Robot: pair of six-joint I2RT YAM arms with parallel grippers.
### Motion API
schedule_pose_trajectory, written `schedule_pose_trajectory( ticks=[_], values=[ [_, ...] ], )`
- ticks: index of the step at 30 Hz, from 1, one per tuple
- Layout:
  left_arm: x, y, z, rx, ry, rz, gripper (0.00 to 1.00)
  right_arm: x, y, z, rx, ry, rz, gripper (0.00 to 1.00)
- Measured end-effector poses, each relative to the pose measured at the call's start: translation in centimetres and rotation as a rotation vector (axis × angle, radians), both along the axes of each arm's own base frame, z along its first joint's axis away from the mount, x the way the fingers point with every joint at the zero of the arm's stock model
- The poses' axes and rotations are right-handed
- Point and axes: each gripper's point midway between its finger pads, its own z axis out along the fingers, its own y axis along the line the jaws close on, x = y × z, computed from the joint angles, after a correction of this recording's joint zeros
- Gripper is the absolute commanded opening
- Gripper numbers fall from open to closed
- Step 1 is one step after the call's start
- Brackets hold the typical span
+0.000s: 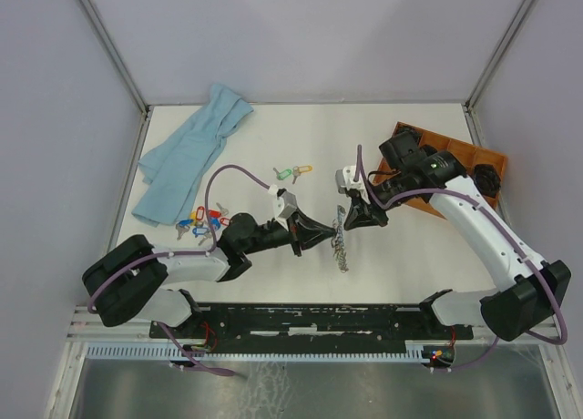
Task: Remove the keys from the keyring
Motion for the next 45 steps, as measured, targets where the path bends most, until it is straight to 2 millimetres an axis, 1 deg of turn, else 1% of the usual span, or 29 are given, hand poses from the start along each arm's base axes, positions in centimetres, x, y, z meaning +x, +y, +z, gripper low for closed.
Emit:
schedule_pose_trajectory(
  ticks=[5,10,14,20,28,37,43,45],
  values=[
    [0.6,0.4,-0.3,-0.007,0.065,0.040,0.03,0.3,0.6,-0.5,0.066,0.062,-0.036,0.01],
    [1.1,0.8,0.4,-0.035,0.112,0.068,0.03,0.7,1.3,-0.9,0.130,0.111,-0.074,0.01],
    [1.6,1.2,0.3,-0.045,0.150,0.094,0.03,1.3,1.8,-1.0,0.172,0.165,-0.131,0.01],
    [2.3,2.0,0.7,-0.077,0.211,0.127,0.03,2.6,2.3,-0.4,0.232,0.222,-0.202,0.01],
    [2.6,2.3,0.7,-0.092,0.268,0.136,0.03,3.6,2.7,0.6,0.310,0.294,-0.269,0.01],
    [2.8,2.5,0.6,-0.102,0.308,0.139,0.03,4.8,3.4,0.8,0.372,0.379,-0.347,0.01],
    [3.0,2.6,1.5,-0.141,0.316,0.141,0.03,5.3,3.9,0.3,0.419,0.469,-0.414,0.01],
    [3.1,2.7,1.7,-0.152,0.320,0.147,0.03,5.5,4.1,0.5,0.433,0.491,-0.435,0.01]
  ],
)
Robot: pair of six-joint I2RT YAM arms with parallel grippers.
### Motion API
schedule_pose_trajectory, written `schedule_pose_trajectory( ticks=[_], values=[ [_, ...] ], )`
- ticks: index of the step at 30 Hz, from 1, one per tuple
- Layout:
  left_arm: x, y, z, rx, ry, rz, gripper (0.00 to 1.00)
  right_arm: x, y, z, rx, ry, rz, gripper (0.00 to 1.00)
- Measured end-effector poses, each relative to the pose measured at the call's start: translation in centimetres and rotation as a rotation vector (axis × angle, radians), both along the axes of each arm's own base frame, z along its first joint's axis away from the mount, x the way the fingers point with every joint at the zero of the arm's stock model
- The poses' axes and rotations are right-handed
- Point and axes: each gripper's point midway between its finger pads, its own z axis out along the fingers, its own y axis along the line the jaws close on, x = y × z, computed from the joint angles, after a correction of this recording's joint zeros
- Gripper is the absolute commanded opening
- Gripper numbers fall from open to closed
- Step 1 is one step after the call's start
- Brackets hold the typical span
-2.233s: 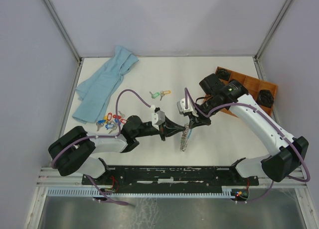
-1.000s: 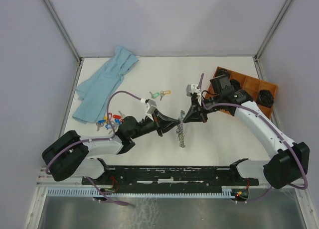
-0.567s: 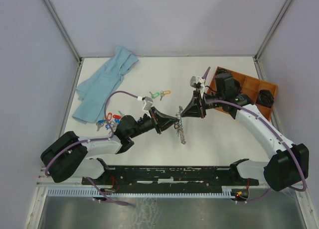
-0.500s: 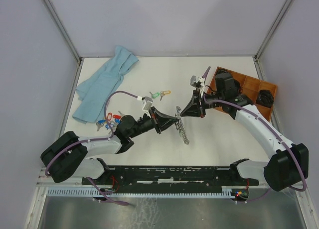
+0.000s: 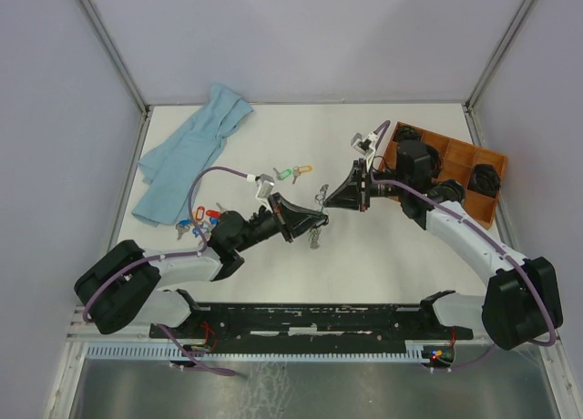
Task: Remove the keys from the keyring
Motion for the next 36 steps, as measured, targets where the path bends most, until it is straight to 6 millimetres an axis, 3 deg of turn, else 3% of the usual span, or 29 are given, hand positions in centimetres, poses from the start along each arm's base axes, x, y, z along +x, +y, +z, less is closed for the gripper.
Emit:
schedule_pose_trajectory(
  ticks=[8,13,17,22,30,32,36],
  values=[
    [0.9,1.2,0.2,0.018,0.008,0.045,0.03,0.5,-0.3,0.3,-0.007,-0.008,-0.015,0.01],
    [2.2,3.8,0.9,0.034,-0.021,0.132,0.03,1.4,-2.0,1.4,-0.046,-0.066,-0.034,0.01],
    [4.9,6.4,-0.1,0.069,0.019,0.245,0.03,2.3,-4.3,2.5,-0.066,-0.121,-0.090,0.01],
    [9.1,8.8,-5.0,0.152,0.197,0.365,0.03,2.8,-6.3,2.8,-0.081,-0.139,-0.147,0.01],
    [16.9,9.7,-13.6,0.264,0.571,0.505,0.04,3.1,-7.2,2.6,-0.091,-0.144,-0.173,0.01],
    [18.5,9.8,-14.6,0.289,0.616,0.544,0.13,3.2,-7.3,2.6,-0.093,-0.144,-0.175,0.01],
    [20.7,10.3,-16.2,0.346,0.682,0.626,0.42,3.2,-7.4,2.6,-0.094,-0.151,-0.177,0.01]
  ],
)
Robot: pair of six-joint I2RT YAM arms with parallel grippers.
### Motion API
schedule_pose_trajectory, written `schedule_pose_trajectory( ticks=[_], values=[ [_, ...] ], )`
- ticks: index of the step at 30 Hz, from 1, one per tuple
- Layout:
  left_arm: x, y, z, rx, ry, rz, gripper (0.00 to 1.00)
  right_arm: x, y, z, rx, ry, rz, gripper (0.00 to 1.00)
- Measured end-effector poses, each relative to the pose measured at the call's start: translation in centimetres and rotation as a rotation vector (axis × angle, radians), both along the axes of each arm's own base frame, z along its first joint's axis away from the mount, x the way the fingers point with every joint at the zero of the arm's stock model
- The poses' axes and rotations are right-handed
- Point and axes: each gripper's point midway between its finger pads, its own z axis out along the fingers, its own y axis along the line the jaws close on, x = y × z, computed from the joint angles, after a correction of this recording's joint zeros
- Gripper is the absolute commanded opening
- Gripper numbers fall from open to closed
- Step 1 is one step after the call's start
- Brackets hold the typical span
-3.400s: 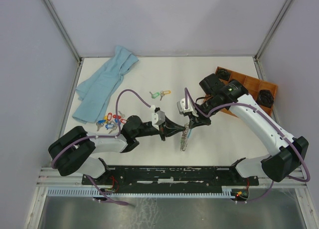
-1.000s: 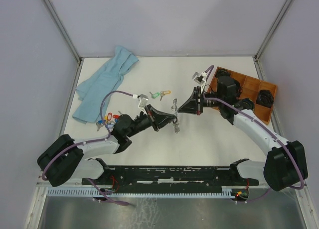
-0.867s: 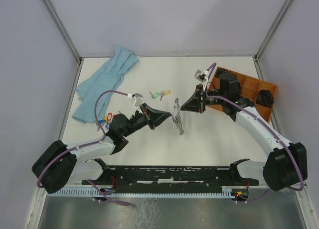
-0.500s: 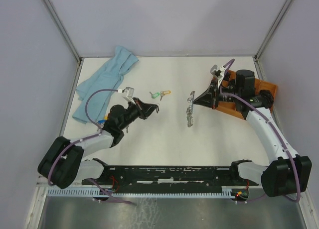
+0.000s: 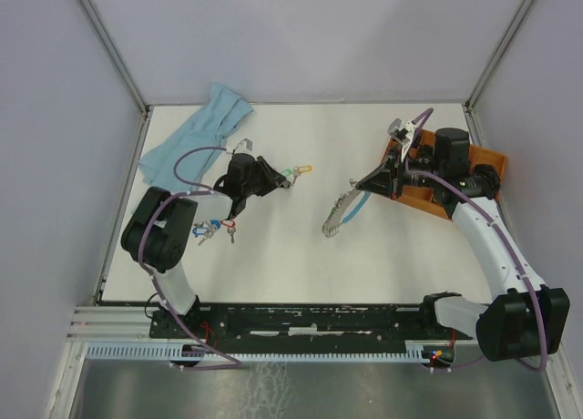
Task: Remove the keys from the keyring
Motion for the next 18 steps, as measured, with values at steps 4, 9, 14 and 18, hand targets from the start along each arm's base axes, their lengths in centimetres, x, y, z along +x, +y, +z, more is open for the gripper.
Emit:
schedule_pose_trajectory(
  ticks=[4,9,14,18],
  values=[
    [0.4,0.6,-0.1,0.026,0.014,0.036,0.61,0.0,-0.2,-0.2,-0.005,0.003,-0.004,0.01],
    [-0.6,2.3,2.7,0.058,-0.062,0.068,0.80,-0.1,-0.5,-0.8,-0.029,-0.001,-0.006,0.01],
    [-3.0,5.0,10.1,0.057,-0.286,0.115,0.99,-0.5,-1.2,-1.4,-0.086,-0.023,0.005,0.01],
    [-6.3,7.0,12.9,0.021,-0.419,0.142,0.99,-0.9,-1.6,-1.4,-0.141,-0.065,0.039,0.01]
  ],
)
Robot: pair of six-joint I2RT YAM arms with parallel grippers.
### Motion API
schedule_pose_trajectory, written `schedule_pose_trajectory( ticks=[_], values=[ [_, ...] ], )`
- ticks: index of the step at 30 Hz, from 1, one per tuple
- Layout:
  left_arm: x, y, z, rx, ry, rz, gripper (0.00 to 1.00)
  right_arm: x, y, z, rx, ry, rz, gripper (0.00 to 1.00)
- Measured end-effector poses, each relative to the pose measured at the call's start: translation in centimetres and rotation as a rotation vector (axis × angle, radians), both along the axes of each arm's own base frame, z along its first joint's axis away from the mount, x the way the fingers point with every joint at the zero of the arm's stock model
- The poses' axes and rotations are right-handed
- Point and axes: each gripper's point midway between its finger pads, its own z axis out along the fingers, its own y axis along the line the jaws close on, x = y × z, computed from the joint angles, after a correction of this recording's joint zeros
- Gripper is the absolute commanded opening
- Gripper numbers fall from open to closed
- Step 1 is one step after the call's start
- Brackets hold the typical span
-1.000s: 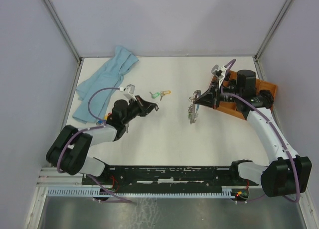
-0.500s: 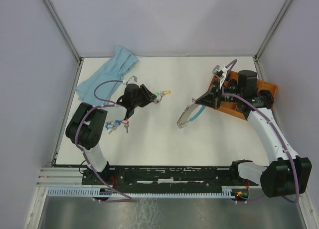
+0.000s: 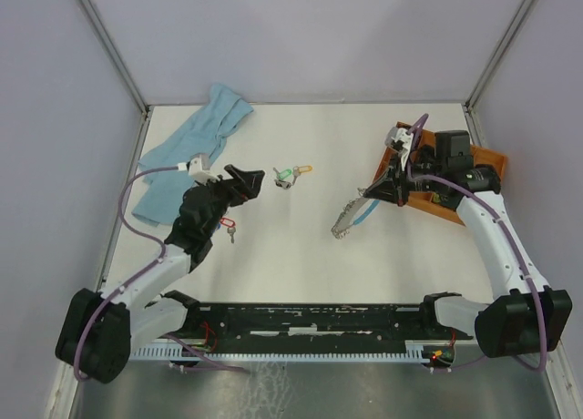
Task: Remove the keys from the keyring
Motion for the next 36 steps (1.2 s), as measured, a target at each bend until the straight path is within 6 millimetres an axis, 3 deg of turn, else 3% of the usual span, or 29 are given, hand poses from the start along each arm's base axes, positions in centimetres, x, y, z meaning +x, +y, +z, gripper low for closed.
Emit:
schedule_pose_trajectory(
  ticks=[8,14,22,27,36],
  values=[
    [-4.8,0.4,-2.0,-0.021,-0.030,-0.091,0.99,-1.4,-0.4,-1.3,-0.049,-0.019,0.059,0.01],
    [-6.8,-0.7,-1.6,-0.048,-0.079,-0.196,0.99,-2.4,0.2,-1.9,-0.025,-0.004,0.103,0.01],
    [-7.9,-1.4,-1.4,-0.064,-0.108,-0.256,0.99,-3.4,0.0,-3.0,-0.072,-0.037,0.156,0.01],
    [-8.1,-1.6,-0.9,-0.073,-0.120,-0.269,0.99,-4.8,-1.4,-5.4,-0.184,0.039,0.206,0.02],
    [-8.5,-1.7,-0.6,-0.078,-0.136,-0.289,1.00,-4.3,-4.8,-7.8,-0.378,0.124,0.152,0.05]
  ],
)
